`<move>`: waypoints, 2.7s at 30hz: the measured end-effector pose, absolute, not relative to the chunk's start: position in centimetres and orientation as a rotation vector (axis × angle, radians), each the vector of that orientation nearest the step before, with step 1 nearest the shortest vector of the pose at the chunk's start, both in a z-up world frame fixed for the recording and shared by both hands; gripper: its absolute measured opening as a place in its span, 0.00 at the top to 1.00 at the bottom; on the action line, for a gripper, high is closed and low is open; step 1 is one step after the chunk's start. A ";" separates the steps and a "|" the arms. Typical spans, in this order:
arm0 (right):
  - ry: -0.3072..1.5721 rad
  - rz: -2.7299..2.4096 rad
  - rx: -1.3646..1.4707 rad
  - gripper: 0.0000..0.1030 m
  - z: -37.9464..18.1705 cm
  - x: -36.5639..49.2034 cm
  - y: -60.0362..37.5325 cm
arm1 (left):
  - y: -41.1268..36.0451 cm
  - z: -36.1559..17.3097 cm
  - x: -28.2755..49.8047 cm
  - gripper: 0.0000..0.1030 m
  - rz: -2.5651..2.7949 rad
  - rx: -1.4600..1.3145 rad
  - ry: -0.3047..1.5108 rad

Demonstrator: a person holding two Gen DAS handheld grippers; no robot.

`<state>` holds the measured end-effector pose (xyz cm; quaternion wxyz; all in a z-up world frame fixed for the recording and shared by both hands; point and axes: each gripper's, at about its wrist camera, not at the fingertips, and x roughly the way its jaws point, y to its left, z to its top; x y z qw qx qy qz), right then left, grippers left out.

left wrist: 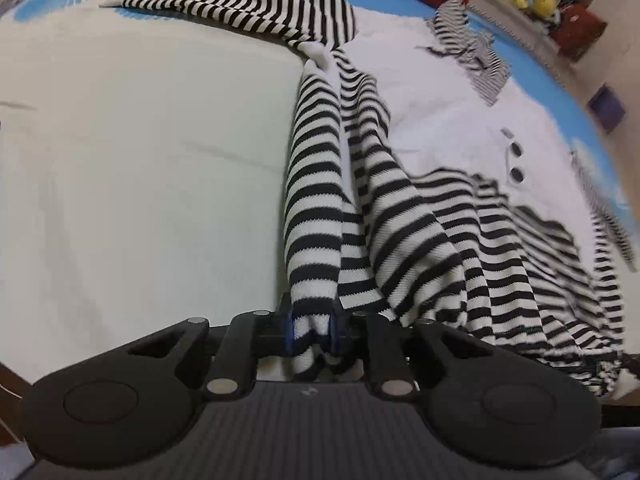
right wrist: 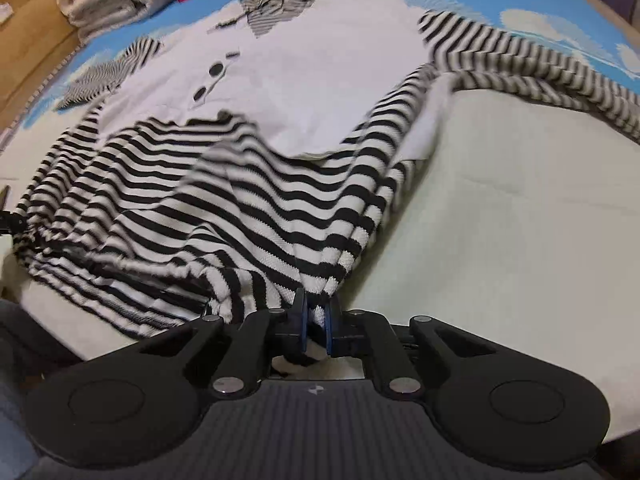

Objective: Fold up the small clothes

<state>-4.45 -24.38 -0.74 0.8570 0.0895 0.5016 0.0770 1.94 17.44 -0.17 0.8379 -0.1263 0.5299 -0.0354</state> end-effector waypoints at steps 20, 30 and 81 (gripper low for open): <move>0.540 -0.025 0.161 0.20 7.7 1.7 -20.7 | 22.0 6.9 12.7 0.00 0.283 -0.288 0.776; 0.635 -0.049 0.228 0.20 3.2 10.9 -19.5 | 22.7 2.2 22.9 0.00 0.364 -0.153 0.828; 0.636 -0.076 -0.077 0.20 0.8 12.4 -15.5 | 20.8 11.8 33.5 0.96 0.218 -0.287 0.626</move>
